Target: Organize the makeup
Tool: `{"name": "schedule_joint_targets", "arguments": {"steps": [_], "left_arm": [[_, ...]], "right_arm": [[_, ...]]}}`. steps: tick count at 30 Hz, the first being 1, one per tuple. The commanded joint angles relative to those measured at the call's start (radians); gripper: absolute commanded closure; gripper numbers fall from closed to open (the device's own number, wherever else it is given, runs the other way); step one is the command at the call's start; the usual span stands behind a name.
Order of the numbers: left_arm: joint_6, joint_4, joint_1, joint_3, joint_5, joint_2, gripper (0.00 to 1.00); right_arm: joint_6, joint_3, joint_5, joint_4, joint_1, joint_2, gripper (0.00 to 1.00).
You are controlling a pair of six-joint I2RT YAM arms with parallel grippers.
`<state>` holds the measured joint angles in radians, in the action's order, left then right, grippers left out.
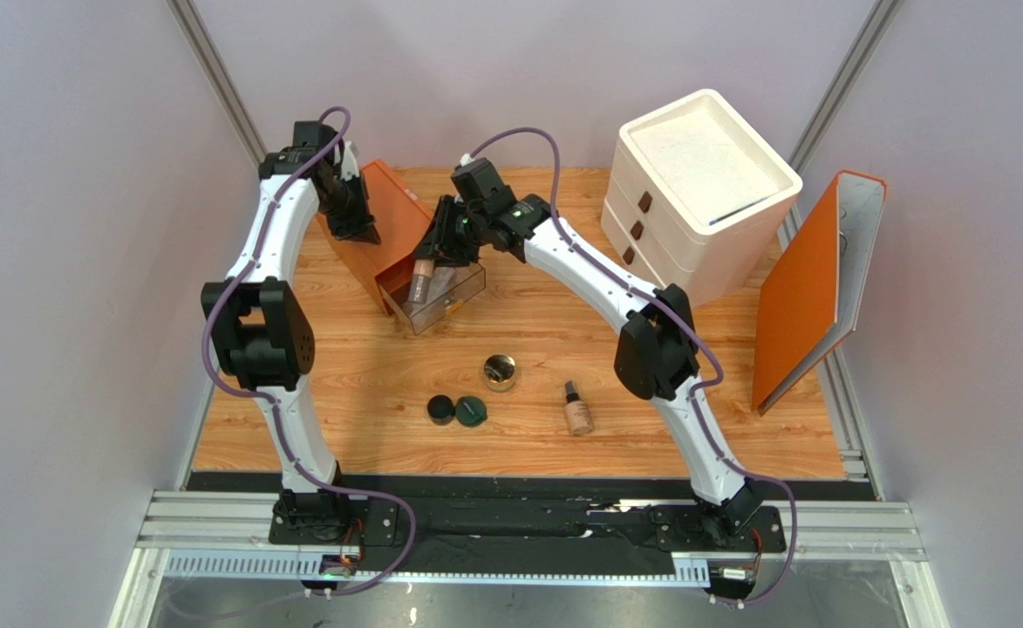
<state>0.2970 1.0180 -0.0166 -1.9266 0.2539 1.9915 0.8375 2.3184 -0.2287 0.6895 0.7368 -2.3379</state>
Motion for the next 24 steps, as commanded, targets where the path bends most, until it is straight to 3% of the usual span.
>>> {"name": "schedule_joint_targets", "arguments": {"steps": [1,2,4,7,13,16,19,24], "left_arm": [[-0.024,0.067,-0.005,0.015,-0.041,0.026,1.0],[-0.024,0.067,-0.005,0.017,-0.042,0.027,1.0],[-0.024,0.067,-0.005,0.018,-0.041,0.027,1.0],[-0.025,0.068,-0.005,0.018,-0.042,0.027,1.0],[-0.024,0.065,-0.005,0.015,-0.039,0.026,1.0],[-0.024,0.067,-0.006,0.012,-0.035,0.027,1.0],[-0.025,0.067,-0.006,0.011,-0.035,0.027,1.0],[-0.032,0.063,-0.006,0.012,-0.039,0.03,1.0]], "right_arm": [[0.044,0.026,-0.057,-0.073,-0.001,0.008,0.74],[0.045,0.021,-0.064,-0.074,-0.001,0.006,0.57],[0.04,0.016,-0.055,-0.071,-0.001,0.015,0.44],[0.017,0.021,-0.032,-0.076,-0.001,0.035,0.14],[-0.049,0.021,0.032,-0.059,-0.007,0.109,0.12],[-0.173,-0.002,0.118,0.055,-0.008,0.184,0.12],[-0.311,-0.111,0.21,0.164,-0.008,0.291,0.12],[-0.466,-0.46,0.367,0.301,-0.016,0.484,0.09]]}}
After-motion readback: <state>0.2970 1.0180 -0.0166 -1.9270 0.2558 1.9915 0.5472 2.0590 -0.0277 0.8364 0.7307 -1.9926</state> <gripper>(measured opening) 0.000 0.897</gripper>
